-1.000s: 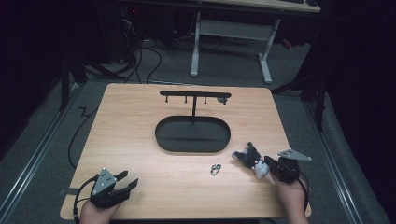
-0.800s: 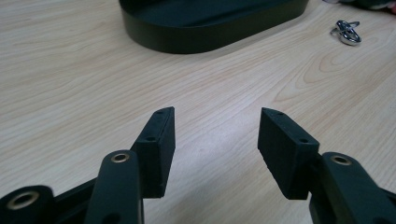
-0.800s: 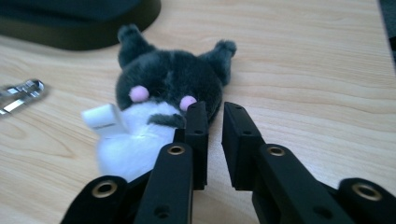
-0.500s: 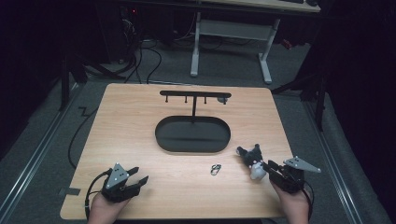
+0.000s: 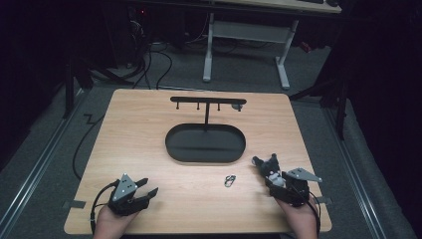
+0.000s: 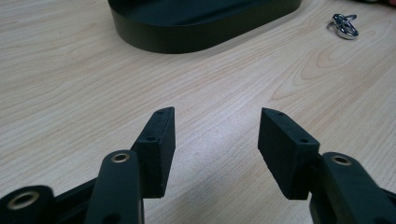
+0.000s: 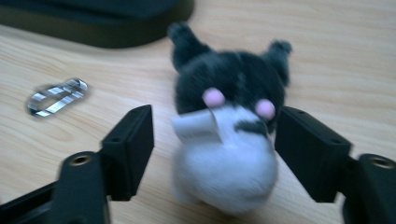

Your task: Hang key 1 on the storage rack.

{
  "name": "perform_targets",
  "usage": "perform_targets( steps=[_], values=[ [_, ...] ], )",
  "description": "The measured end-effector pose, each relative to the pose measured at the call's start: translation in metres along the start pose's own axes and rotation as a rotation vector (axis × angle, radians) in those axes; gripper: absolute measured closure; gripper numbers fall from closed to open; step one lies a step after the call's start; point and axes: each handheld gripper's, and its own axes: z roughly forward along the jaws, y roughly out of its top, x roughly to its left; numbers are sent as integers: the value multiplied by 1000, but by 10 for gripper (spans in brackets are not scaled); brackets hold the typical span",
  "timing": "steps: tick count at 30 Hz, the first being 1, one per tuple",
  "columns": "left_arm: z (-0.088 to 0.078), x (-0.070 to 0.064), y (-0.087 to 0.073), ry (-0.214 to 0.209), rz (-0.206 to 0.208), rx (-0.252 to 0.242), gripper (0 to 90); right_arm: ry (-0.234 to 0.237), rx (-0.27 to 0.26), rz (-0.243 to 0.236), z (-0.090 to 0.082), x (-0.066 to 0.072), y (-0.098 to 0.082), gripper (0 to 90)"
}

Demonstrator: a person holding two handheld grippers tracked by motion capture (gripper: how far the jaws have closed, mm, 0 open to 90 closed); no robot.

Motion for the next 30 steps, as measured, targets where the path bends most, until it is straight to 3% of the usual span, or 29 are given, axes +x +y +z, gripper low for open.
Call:
perform_targets(
  steps=[2, 4, 8, 14, 17, 24, 27, 29, 30],
  values=[
    [-1, 0, 0, 1, -2, -4, 470, -2, 8, 11, 2, -3, -4, 427],
    [-1, 1, 1, 2, -6, -10, 470, 9, 14, 25, -1, -6, -6, 480],
    [1, 2, 4, -2, -9, -16, 470, 29, 28, 23, -9, -3, -11, 490],
    [9, 0, 11, -21, 6, -24, 471, 67, 41, -27, -20, 21, -20, 488],
    [11, -2, 13, -28, 18, -26, 470, 70, 40, -60, -21, 31, -21, 456],
    [11, -3, 11, -30, 0, -21, 470, 108, 49, -29, -23, 31, -19, 286],
    [10, -3, 12, -38, 5, -23, 470, 123, 72, -21, -23, 30, -17, 264],
    [10, -3, 12, -46, 11, -26, 469, 105, 147, -21, -19, 27, -16, 255],
    [9, -2, 11, -50, 11, -26, 469, 105, 147, -21, -19, 27, -16, 255]
  ],
)
